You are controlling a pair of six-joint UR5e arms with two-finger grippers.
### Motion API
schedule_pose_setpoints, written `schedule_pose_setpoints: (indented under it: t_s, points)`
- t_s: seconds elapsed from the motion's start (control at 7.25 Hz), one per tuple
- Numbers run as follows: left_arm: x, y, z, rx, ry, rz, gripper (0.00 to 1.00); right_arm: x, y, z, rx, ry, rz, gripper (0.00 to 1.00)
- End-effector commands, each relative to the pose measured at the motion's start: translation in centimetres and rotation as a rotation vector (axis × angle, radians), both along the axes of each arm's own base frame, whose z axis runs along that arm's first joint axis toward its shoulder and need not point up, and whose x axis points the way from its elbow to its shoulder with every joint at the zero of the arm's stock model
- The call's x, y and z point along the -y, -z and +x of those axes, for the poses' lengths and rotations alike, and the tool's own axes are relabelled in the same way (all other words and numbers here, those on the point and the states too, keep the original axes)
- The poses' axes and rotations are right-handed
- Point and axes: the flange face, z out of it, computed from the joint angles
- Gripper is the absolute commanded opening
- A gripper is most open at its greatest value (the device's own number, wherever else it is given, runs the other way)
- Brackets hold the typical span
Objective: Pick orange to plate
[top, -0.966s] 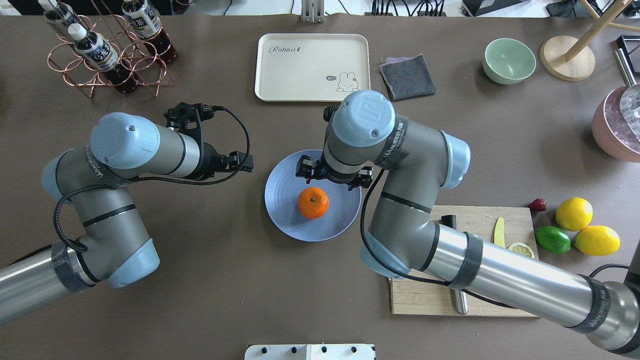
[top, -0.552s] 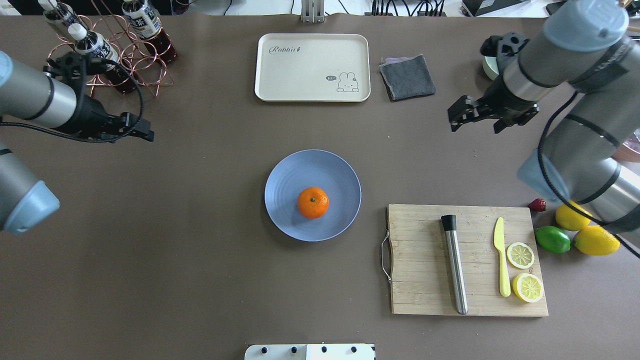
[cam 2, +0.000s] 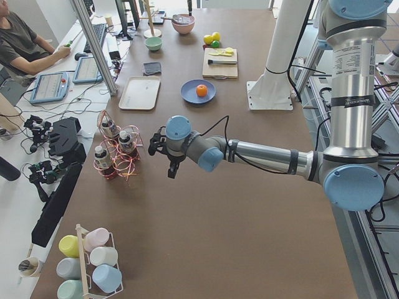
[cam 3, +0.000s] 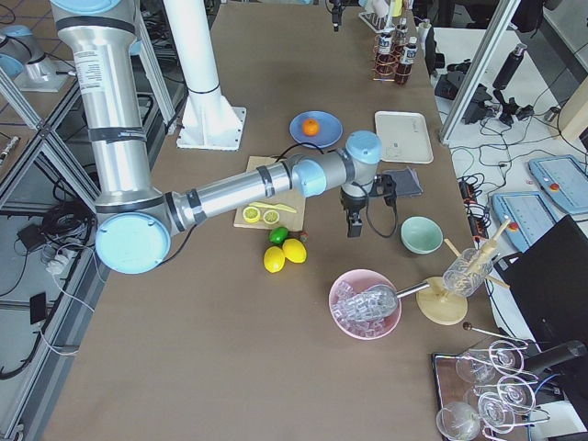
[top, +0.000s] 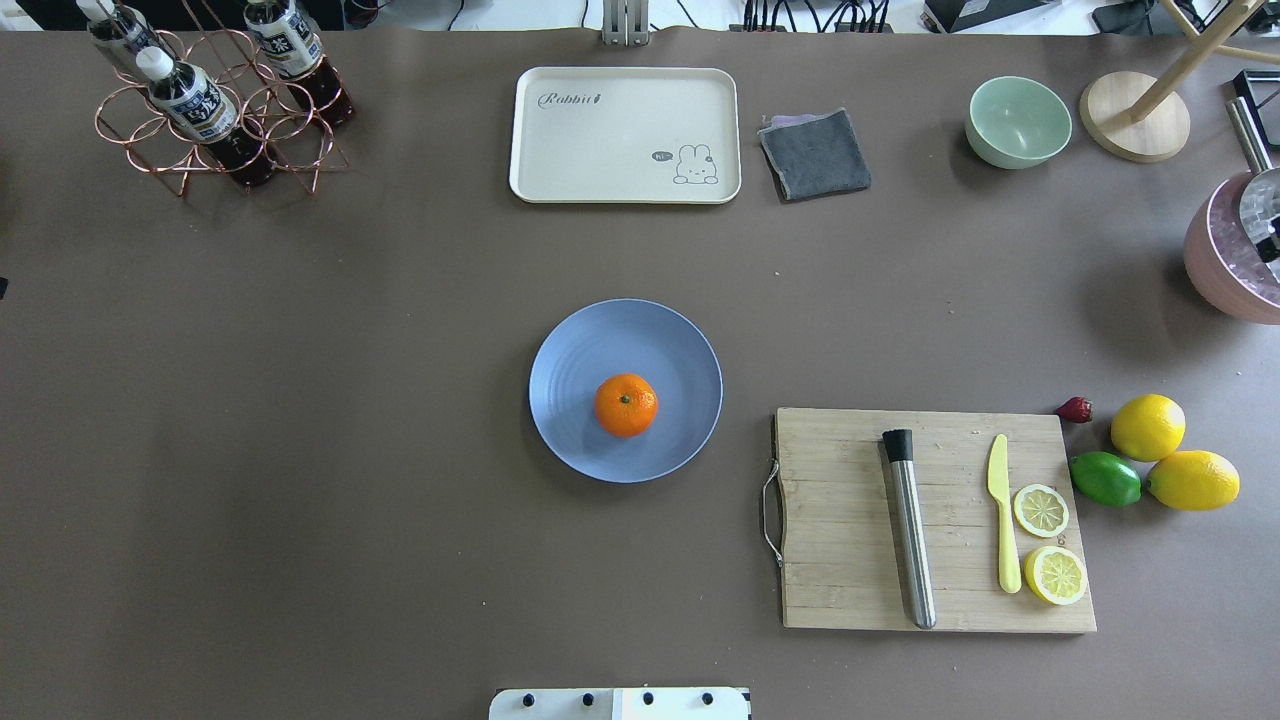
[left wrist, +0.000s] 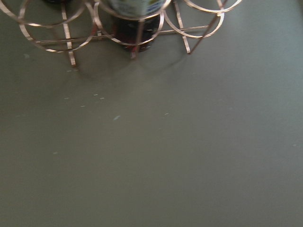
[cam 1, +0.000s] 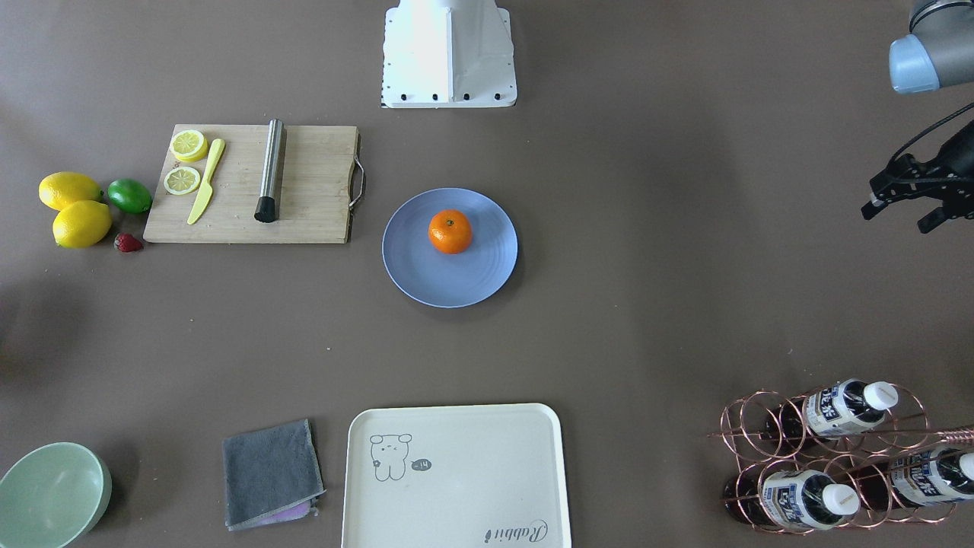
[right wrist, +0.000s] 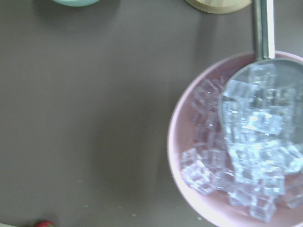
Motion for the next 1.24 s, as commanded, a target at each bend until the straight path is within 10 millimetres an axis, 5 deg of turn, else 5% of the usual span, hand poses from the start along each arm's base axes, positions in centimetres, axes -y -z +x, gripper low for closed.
schedule_pose_setpoints:
  t_s: [0.0,0.28,1.1]
  points:
    - [-3.1,-6.2,-5.4,0.036,0.022,-0.029,0.97,-2.1,-7.9,7.9,-0.009,0.042,0.031,1.0]
    - [-3.3,-8.7,-8.1,0.026,0.032,-0.036,0.97,-2.0,-8.1,8.0,-0.009,0.042,0.037,1.0]
    - [-4.9,-8.9,-9.8,0.06,0.07,-0.064,0.97,-2.1,-8.3,8.5,-0.046,0.034,0.034,1.0]
